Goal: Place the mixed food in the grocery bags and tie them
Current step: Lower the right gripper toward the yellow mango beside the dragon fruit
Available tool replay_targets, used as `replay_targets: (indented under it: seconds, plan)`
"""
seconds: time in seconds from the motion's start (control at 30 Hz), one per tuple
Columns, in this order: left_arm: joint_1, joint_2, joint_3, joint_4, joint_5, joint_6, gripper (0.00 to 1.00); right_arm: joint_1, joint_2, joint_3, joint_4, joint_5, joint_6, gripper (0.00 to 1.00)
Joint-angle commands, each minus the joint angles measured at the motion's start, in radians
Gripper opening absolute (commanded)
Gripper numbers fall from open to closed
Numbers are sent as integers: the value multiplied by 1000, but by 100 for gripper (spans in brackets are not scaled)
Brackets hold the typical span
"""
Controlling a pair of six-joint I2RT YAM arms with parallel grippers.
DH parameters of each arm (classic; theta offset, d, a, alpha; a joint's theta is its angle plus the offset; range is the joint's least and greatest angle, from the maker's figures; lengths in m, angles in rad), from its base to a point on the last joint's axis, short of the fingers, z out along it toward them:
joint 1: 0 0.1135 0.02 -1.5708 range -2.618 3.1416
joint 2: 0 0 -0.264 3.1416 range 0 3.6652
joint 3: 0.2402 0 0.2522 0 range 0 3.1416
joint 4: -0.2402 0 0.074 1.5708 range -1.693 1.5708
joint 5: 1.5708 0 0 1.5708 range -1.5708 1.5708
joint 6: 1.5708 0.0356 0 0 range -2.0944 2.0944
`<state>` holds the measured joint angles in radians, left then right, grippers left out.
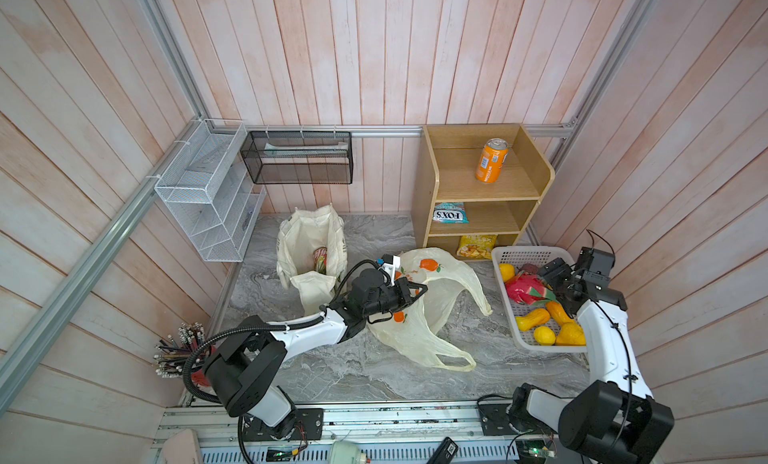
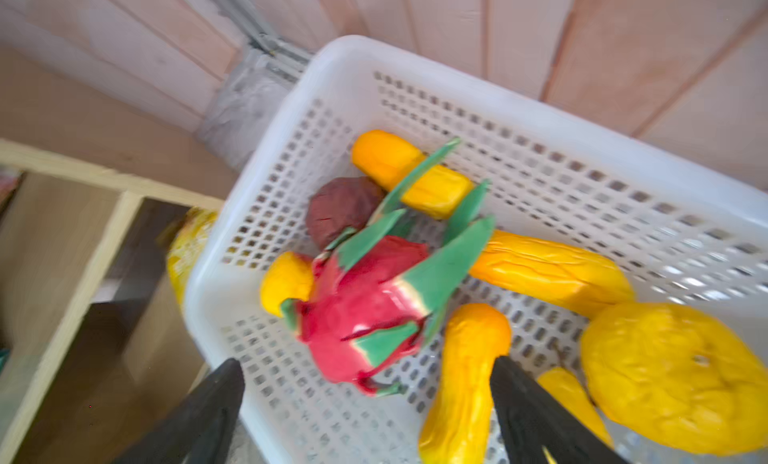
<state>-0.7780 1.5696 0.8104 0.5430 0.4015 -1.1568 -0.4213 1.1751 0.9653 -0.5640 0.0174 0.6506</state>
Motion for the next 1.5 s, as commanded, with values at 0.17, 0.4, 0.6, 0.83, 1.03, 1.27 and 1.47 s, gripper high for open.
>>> replay_targets:
  seconds: [0.17,0.4,0.6,0.83,1.03,1.27,1.47]
  plan:
    - [5,66,32,94,54,-24,0,-85,57,1,-142,156,-31,95]
    - [5,53,29,96,56,-23,0,-118,55,-44,-135,211,-23,95]
    - [5,44,29,106,60,-27,0,-152,63,-107,-102,194,-20,95]
    - [5,44,30,120,60,-35,0,-174,72,-151,-72,192,-25,95]
    - [5,41,29,120,59,-36,0,-189,101,-177,-27,157,-29,95]
    - [5,42,29,119,55,-37,0,-191,122,-174,2,94,-38,91]
    - [5,47,30,127,54,-42,0,-191,118,-161,9,-23,-63,88]
